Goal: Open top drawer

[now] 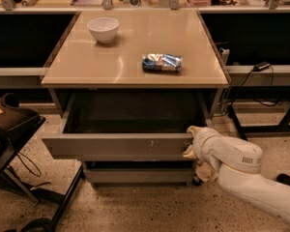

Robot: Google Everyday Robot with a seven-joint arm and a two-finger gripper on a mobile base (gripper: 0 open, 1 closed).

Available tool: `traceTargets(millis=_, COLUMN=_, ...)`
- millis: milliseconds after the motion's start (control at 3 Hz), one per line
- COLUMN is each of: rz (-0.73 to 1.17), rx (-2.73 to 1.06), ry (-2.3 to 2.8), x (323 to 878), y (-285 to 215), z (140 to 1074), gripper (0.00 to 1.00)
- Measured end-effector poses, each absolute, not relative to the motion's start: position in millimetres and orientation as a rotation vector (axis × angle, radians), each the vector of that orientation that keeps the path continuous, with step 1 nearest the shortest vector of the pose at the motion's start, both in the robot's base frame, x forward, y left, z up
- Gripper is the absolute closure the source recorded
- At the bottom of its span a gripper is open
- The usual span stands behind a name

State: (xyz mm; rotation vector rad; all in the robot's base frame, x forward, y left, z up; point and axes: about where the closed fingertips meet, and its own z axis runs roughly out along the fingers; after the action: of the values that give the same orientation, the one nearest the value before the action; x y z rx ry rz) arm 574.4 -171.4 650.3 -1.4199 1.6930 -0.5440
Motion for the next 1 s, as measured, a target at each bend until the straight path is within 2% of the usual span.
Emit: traceTargets(millis=1000, rz=-0.539, rx=-1.456, ry=1.662, x=551.3, y=-163.0, z=655.3, gripper=1.0)
